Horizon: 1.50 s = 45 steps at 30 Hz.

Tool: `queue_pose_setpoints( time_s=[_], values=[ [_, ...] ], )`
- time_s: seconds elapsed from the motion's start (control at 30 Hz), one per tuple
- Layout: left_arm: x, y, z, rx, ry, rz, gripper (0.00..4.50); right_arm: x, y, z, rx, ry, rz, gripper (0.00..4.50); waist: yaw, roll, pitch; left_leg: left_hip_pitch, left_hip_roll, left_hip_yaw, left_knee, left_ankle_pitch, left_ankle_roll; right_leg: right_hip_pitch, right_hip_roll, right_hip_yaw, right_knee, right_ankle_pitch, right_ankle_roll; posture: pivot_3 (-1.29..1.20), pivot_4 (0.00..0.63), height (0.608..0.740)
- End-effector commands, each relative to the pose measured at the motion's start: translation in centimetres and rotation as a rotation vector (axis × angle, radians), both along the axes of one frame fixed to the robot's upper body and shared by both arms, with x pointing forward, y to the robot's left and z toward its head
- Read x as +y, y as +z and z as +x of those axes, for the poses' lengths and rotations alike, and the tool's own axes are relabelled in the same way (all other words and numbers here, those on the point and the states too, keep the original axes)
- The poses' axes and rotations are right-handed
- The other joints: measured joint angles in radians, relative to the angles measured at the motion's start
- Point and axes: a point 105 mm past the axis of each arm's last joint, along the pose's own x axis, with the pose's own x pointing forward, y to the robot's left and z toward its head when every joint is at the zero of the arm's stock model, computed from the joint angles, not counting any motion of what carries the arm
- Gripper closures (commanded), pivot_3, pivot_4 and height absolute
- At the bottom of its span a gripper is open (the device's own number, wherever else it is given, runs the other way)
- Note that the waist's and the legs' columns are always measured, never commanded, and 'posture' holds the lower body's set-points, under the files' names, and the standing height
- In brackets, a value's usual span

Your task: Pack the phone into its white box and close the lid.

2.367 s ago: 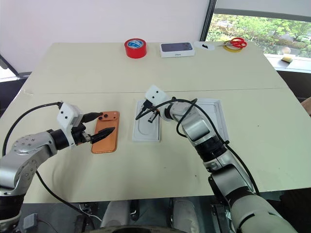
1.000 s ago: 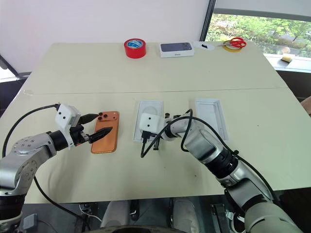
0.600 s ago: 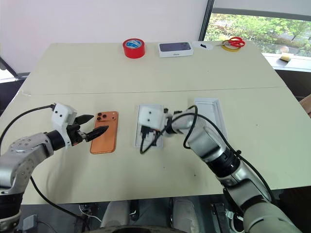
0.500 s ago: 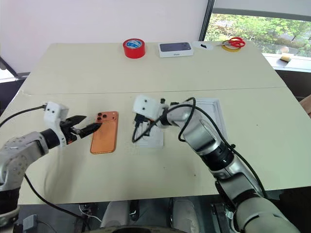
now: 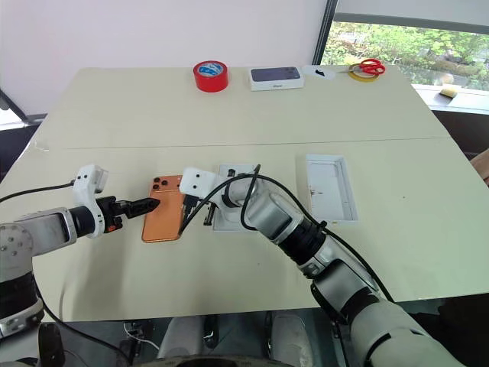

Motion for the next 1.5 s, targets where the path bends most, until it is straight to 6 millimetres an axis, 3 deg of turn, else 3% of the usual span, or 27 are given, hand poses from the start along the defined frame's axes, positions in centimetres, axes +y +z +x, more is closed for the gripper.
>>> queue_pose_setpoints(
  time_s=[0.03, 0.37, 0.67, 1.2, 1.5],
  values=[
    [-1.5, -1.3, -0.9, 0.092, -0.054, -0.018, 0.05, 1.3, 0.3, -0.4, -0.041, 0.05, -0.011, 4.47, 0.0, 0.0, 0.0, 0.0, 0.0, 0.0, 0.0, 0.0, 0.0, 0.0, 0.0, 0.0, 0.0, 0.0, 0.0, 0.0, 0.15, 0.73],
    [-7.0, -2.4, -1.4, 0.115, -0.187, -0.134, 0.05, 0.9, 0.1, -0.6, -0.044, 0.055, -0.017, 4.47, 0.011, 0.001, -0.002, 0.002, -0.001, -0.001, 0.001, 0.0, 0.0, 0.004, -0.002, 0.0, -0.001, 0.0, 0.0, 0.0, 0.15, 0.73],
    [-9.3, -1.7, -1.2, 0.099, -0.244, -0.234, 0.05, -0.4, 0.0, -0.6, -0.044, 0.031, -0.024, 4.47, 0.029, 0.001, -0.002, 0.003, -0.002, 0.0, 0.001, -0.001, 0.001, 0.006, -0.003, 0.0, -0.001, 0.0, 0.0, 0.0, 0.15, 0.73],
    [-9.1, -0.4, -0.3, 0.081, -0.233, -0.284, 0.05, -0.4, -0.4, -1.2, -0.034, 0.035, -0.022, 4.47, 0.017, 0.0, -0.003, 0.004, -0.002, -0.001, 0.001, -0.001, 0.001, 0.006, -0.002, 0.0, -0.001, 0.0, 0.0, 0.0, 0.15, 0.73],
    [-6.6, -0.7, 0.7, 0.09, -0.089, -0.306, 0.05, -0.4, -0.4, -1.3, -0.034, 0.038, -0.027, 4.47, 0.005, 0.0, -0.003, 0.004, -0.002, -0.001, 0.0, -0.001, 0.001, 0.005, -0.002, -0.001, -0.001, 0.0, 0.0, 0.0, 0.15, 0.73]
  ],
)
